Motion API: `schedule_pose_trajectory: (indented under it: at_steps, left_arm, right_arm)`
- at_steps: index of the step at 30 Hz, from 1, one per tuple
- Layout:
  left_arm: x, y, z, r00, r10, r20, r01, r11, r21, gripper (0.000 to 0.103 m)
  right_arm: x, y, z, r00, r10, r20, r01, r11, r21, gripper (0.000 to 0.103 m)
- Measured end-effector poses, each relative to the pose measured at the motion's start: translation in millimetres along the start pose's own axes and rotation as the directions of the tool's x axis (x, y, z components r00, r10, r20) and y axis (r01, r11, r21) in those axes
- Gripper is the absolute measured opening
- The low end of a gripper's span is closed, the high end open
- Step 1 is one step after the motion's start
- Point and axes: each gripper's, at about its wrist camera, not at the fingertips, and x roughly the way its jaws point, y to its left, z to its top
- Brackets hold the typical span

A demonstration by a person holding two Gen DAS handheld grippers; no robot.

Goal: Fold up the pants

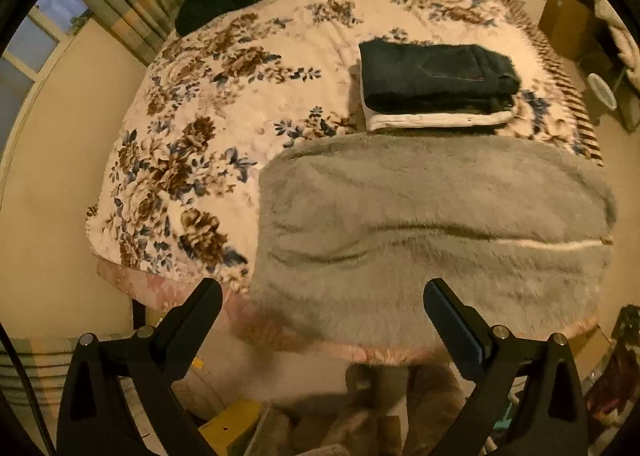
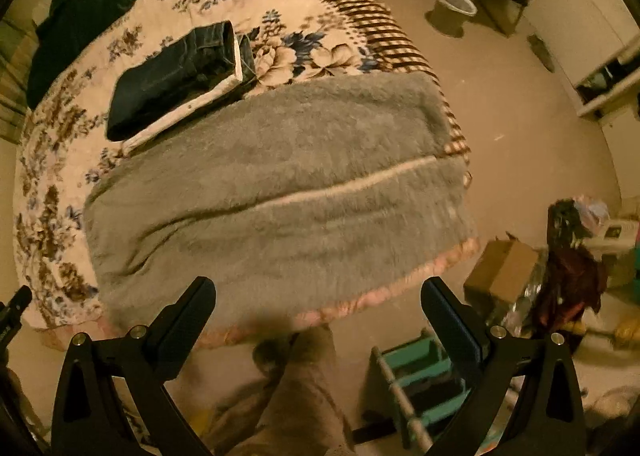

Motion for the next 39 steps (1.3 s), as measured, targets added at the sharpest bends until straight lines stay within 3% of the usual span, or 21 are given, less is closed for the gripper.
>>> schedule_pose_trajectory:
  at_steps: [3, 7, 11, 14, 18, 25, 28, 30, 31, 32, 33, 34, 39]
  left_arm:
    - [33, -18, 33, 1.000, 0.024, 0.001, -0.024, 1.000, -0.002, 0.103]
    - [87, -41, 76, 0.998, 0.038, 0.041, -0.040, 0.998, 0.038, 0.103]
    - [155, -59, 113, 0.995, 0.059, 0.085, -0.069, 0.990, 0.122, 0.103]
    - [215, -68, 136, 0.997, 0.058, 0.058, -0.067, 0.981, 0.184, 0.099]
    - [276, -73, 151, 1.000, 0.009, -0.014, -0.005, 0.972, 0.235, 0.089]
    - [343, -72, 168, 0.995, -0.039, -0.097, 0.070, 0.935, 0.347, 0.089]
    - [361, -72, 170, 0.984, -0.120, -0.131, 0.163, 0.904, 0.395, 0.089]
    - [365, -72, 169, 0.971, -0.193, -0.144, 0.235, 0.884, 0.404, 0.064]
    - [366, -70, 169, 0.957, -0.244, -0.157, 0.287, 0.874, 0.392, 0.046]
    - [366, -70, 168, 0.947, -0.276, -0.165, 0.319, 0.868, 0.381, 0.032]
    - [364, -71, 167, 0.941, -0.294, -0.169, 0.338, 0.861, 0.381, 0.024]
    - [361, -70, 167, 0.933, -0.319, -0.169, 0.360, 0.853, 0.377, 0.013]
    - [324, -57, 155, 0.923, -0.372, -0.100, 0.381, 0.848, 0.368, 0.007]
  right_arm:
    - [43, 15, 48, 1.000, -0.002, -0.012, 0.001, 0.998, -0.067, 0.103]
    - [103, 35, 105, 0.997, -0.060, 0.048, 0.069, 0.974, -0.218, 0.103]
    - [178, 62, 155, 0.988, -0.132, 0.081, 0.152, 0.925, -0.349, 0.103]
    - [249, 91, 193, 0.981, -0.179, 0.079, 0.195, 0.878, -0.436, 0.103]
    - [318, 126, 215, 0.971, -0.227, 0.071, 0.230, 0.818, -0.527, 0.099]
    - [387, 167, 236, 0.972, -0.234, 0.027, 0.198, 0.748, -0.633, 0.095]
    - [394, 169, 239, 0.981, -0.194, -0.026, 0.134, 0.763, -0.632, 0.073]
    - [395, 166, 240, 0.987, -0.142, -0.072, 0.071, 0.797, -0.600, 0.046]
    - [394, 165, 240, 0.989, -0.123, -0.080, 0.053, 0.810, -0.584, 0.039]
    - [392, 164, 239, 0.991, -0.104, -0.082, 0.038, 0.818, -0.574, 0.024]
    - [388, 164, 237, 0.993, -0.096, -0.063, 0.044, 0.821, -0.570, 0.014]
    - [385, 163, 235, 0.994, -0.095, -0.046, 0.052, 0.821, -0.568, 0.012]
    - [351, 147, 221, 0.996, -0.071, 0.049, 0.086, 0.861, -0.502, 0.007]
